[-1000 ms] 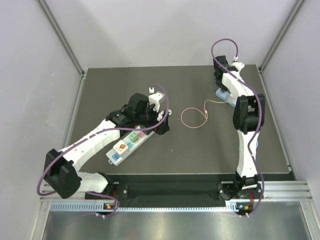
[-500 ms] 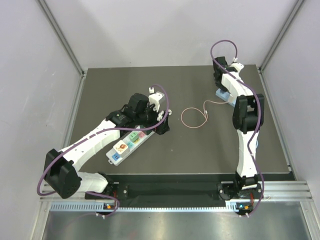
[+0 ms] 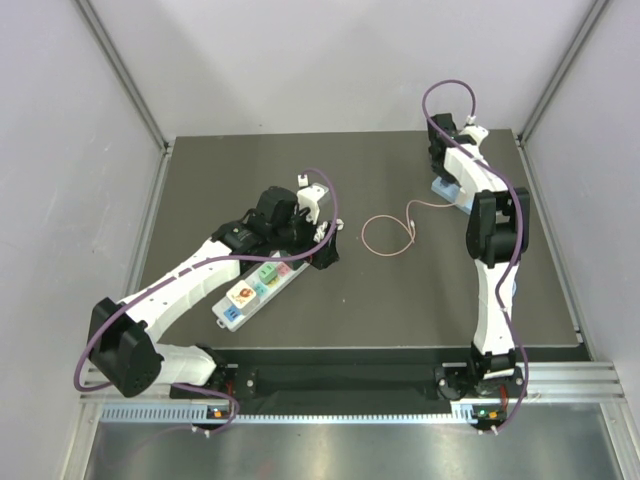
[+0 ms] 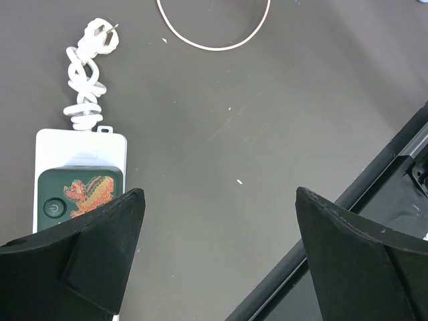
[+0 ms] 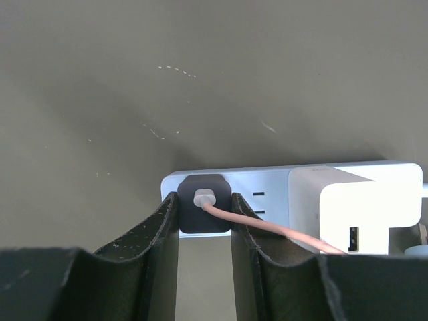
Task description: Insert the plug
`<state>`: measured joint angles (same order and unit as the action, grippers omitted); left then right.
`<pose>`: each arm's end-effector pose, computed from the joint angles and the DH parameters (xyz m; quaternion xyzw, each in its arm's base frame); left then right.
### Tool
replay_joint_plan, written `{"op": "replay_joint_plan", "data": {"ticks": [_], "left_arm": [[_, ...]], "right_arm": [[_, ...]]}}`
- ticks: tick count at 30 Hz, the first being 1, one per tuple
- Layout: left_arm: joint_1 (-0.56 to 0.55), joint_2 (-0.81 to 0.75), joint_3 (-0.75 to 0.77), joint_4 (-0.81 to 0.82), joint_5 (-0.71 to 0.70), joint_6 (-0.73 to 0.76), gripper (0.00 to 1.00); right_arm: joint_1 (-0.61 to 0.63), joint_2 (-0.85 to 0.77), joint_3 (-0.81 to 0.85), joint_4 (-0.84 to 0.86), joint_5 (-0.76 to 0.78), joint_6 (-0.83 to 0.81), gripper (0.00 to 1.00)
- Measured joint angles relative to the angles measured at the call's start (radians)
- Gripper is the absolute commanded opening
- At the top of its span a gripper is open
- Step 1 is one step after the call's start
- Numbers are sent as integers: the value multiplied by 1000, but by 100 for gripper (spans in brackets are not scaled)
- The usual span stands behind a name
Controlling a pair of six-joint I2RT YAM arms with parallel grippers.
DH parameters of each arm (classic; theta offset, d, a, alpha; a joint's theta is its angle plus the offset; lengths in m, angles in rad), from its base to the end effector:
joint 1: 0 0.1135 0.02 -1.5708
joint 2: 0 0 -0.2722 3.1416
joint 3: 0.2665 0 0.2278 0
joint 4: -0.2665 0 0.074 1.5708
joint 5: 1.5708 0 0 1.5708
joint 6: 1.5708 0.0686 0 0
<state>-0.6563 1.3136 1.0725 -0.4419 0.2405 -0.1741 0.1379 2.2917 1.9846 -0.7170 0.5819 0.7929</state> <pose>0.2179 -0.1884 0.2938 0.2641 0.8583 -0.2711 0.3464 0.4960 0.0308 0.1966 0.3700 0.8485 -0.1308 0.3551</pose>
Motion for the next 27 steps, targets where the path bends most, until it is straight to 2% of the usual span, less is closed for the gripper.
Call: {"op": "replay_joint_plan", "data": {"ticks": [12, 27], "left_arm": [[0, 0, 0, 0, -11, 0, 98], [0, -31, 0, 0, -14, -1, 99]], "right_arm": [[-3, 40, 80, -70, -24, -23, 0], [10, 6, 18, -18, -39, -53, 0]]}}
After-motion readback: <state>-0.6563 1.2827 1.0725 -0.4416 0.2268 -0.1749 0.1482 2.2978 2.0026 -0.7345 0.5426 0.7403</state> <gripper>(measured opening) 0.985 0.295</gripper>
